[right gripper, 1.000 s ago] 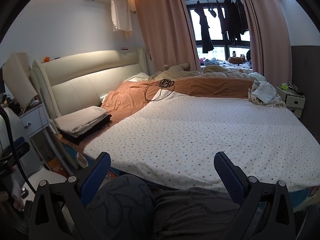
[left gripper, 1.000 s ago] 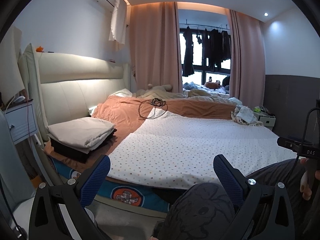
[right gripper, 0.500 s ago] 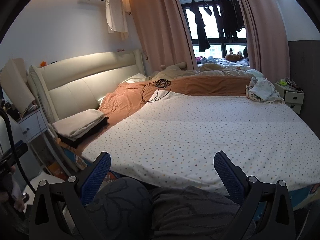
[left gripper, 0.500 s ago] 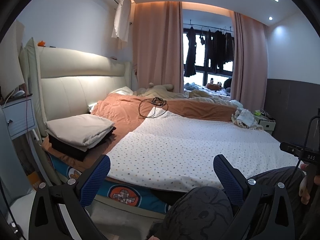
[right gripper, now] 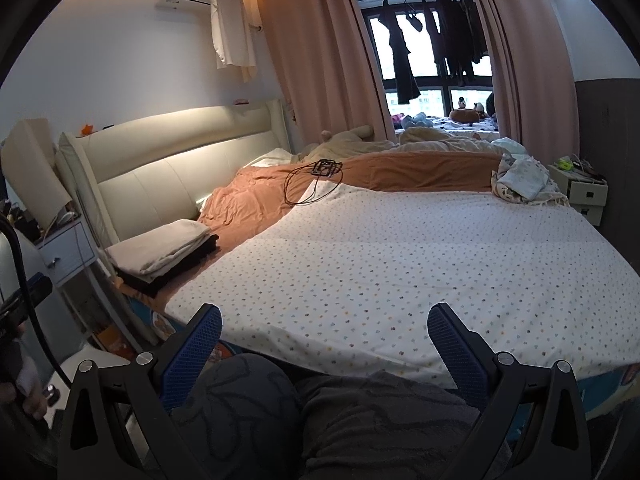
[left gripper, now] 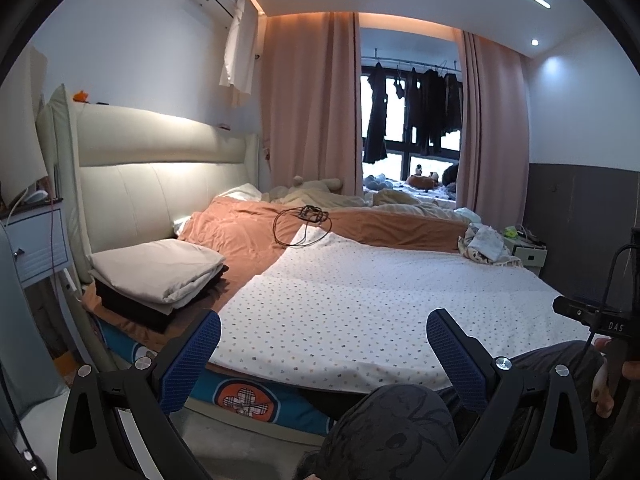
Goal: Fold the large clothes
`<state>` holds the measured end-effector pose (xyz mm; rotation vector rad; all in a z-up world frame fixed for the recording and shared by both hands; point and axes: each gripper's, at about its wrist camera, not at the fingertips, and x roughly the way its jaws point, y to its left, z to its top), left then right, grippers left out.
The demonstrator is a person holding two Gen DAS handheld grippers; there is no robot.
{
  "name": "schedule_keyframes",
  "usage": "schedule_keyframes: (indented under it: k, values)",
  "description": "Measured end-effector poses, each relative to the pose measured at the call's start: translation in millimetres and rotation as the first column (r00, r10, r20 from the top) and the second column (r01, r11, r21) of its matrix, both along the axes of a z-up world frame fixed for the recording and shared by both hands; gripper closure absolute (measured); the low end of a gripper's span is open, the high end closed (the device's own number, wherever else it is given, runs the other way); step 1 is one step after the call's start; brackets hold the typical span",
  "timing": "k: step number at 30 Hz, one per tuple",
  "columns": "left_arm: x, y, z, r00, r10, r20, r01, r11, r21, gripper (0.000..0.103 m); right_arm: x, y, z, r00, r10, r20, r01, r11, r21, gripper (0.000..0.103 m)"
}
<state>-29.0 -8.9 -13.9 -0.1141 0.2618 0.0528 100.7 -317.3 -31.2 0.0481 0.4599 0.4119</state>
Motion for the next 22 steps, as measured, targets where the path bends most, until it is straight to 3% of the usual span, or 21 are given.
schedule_keyframes:
  k: [22]
  values:
    - [-9.7,-13.5,-0.6,1.0,-0.024,0.005,0.023,0.999,0.038,0.0,-8.9,-3.6,-0.5,1.0,-0.013,0.005,0.013,1.0,0.001,0.0]
